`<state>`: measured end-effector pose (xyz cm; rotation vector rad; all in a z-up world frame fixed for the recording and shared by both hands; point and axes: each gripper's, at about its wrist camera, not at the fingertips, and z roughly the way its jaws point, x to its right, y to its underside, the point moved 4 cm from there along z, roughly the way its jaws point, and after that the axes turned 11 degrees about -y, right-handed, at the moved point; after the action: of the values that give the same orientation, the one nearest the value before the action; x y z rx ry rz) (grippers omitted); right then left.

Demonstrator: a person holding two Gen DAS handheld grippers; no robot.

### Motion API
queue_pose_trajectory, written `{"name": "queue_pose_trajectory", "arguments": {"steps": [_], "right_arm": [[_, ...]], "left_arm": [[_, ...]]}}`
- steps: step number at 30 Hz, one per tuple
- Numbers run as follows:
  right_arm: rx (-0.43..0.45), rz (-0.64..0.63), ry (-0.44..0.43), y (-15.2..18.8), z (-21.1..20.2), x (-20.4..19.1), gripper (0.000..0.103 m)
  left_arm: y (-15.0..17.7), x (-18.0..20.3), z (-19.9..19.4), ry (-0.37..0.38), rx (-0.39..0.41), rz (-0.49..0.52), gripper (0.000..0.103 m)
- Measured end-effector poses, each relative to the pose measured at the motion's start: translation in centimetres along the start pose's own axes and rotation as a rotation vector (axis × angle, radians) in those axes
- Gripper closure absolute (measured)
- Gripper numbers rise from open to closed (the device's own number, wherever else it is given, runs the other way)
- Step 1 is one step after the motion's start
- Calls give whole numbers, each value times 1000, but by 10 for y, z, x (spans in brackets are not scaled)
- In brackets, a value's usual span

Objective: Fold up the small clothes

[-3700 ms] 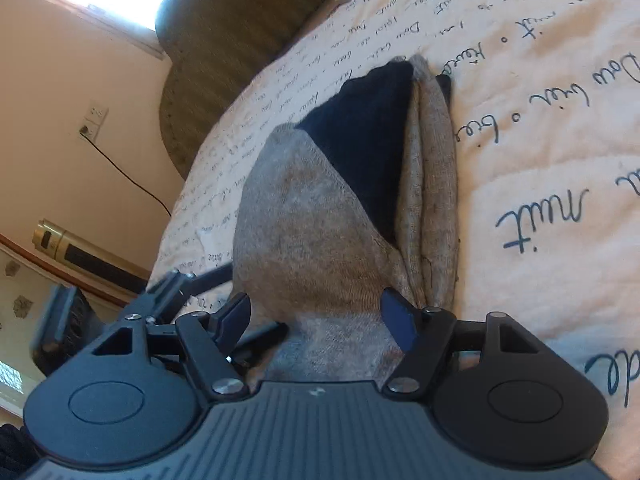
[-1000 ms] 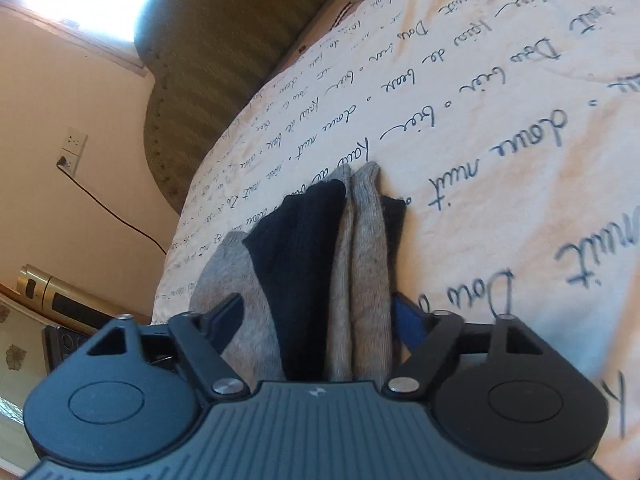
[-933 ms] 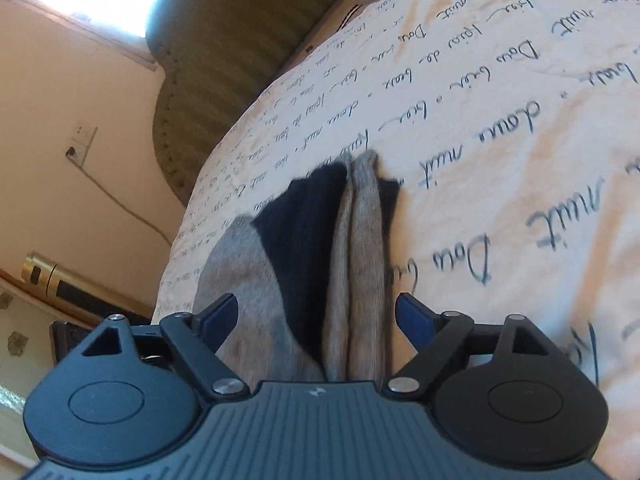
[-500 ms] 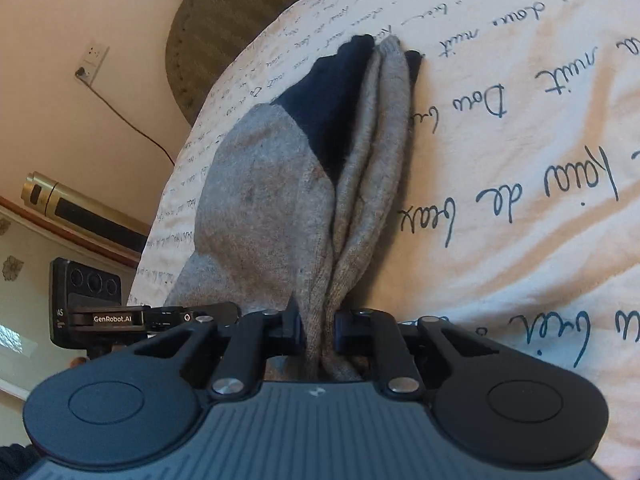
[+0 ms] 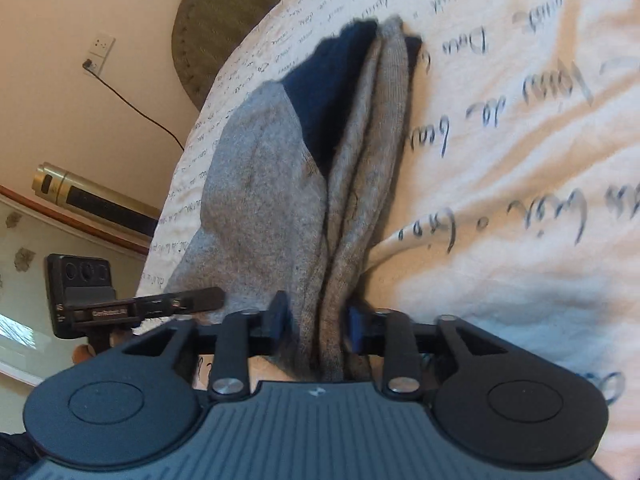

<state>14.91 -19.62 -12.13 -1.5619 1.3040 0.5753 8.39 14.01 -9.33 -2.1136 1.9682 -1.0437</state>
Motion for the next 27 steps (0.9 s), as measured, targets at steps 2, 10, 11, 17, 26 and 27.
{"name": "queue_pose_trajectory", "arguments": {"steps": [2, 10, 11, 17, 26, 27], "right_arm": [[90, -59, 20, -20, -18, -10, 17], [177, -15, 75, -117, 21, 0, 18], [162, -22, 102, -121, 33, 2, 19], [64, -95, 184, -118, 65, 10, 93], [122, -49, 195, -109, 46, 30, 91], [123, -54, 205, -109, 42, 25, 89]], "left_arm": [[-10, 13, -19, -52, 98, 53, 46], [3, 100, 7, -184, 243, 427, 39], [9, 101, 18, -204, 230, 461, 39], [35, 87, 47, -247, 153, 512, 40], [33, 86, 49, -236, 142, 494, 40], [31, 87, 42, -227, 145, 490, 42]]}}
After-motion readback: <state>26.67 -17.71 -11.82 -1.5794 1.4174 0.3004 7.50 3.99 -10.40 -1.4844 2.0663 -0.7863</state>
